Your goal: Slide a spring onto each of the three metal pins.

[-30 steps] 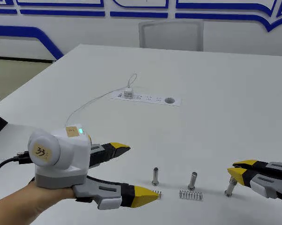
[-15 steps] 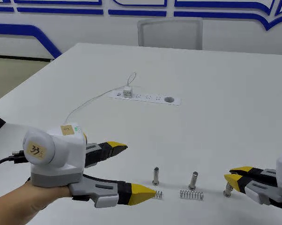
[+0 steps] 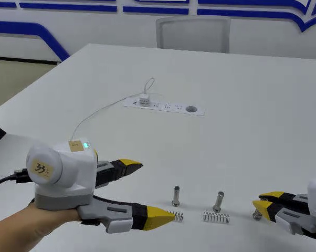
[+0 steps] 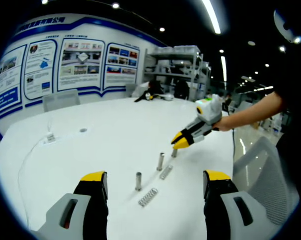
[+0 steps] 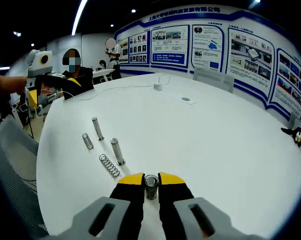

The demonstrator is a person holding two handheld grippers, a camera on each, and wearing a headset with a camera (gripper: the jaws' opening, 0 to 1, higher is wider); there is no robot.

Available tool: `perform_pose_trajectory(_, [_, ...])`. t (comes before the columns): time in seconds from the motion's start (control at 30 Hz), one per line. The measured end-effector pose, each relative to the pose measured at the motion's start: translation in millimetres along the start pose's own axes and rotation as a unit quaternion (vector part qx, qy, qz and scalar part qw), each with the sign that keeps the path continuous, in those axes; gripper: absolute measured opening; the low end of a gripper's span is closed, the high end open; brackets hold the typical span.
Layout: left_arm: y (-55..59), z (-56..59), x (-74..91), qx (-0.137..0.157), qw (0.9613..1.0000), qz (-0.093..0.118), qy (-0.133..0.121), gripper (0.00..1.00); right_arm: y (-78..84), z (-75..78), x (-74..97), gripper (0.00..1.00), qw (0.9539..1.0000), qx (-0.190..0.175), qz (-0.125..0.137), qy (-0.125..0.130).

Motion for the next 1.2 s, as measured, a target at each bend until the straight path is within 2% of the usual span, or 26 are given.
perform_pose_trajectory(0.13, [0.9,-0.3,-0.7,0.001,1.0,-0.001,0.001,0.8,5.9,-1.7,-0.8,0.11,1.0,-0.001,-0.006,-0.002])
perform_pose_trajectory(0.17, [0.9,-0.2,-0.8,0.002,1.0,-0.001,0.002,0.8,4.5,-1.5,-0.2,0.11,1.0,-0.002,0.001,-0.003])
perform_pose_trajectory(0.27, [0.6,-0.5,-0.8,0.002,1.0,-0.001,0.003,0.8,5.2,0.4,0.7,0.11,1.0,-0.004,-0.002,-0.002])
perform_pose_trajectory(0.7, [1.2,4.1,-2.3,0.0,0.9999,-0.003,0.011,0.79,4.1,0.0,1.8,0.11,0.9996,0.023,-0.015,-0.002])
perform_pose_trajectory(1.0, [-2.4,0.6,2.6,-0.003,1.0,0.001,0.005,0.8,-14.5,1.0,12.6,0.15,0.999,0.045,0.004,0.002])
perform_pose_trajectory(1.2, [-2.3,1.5,4.3,-0.005,1.0,0.002,0.006,0.8,-21.9,-2.4,17.3,0.16,0.9981,0.062,0.006,0.004])
Point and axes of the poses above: the centre of the closed fingertips' face, and the gripper's own axes: x roughly backward along the fingers, z roughly to its right, y roughly out of its underside, the point moved 2 cm from there along x, roughly backward along the fingers, and after that the axes turned 4 degrees about x, right-handed, at the moved point
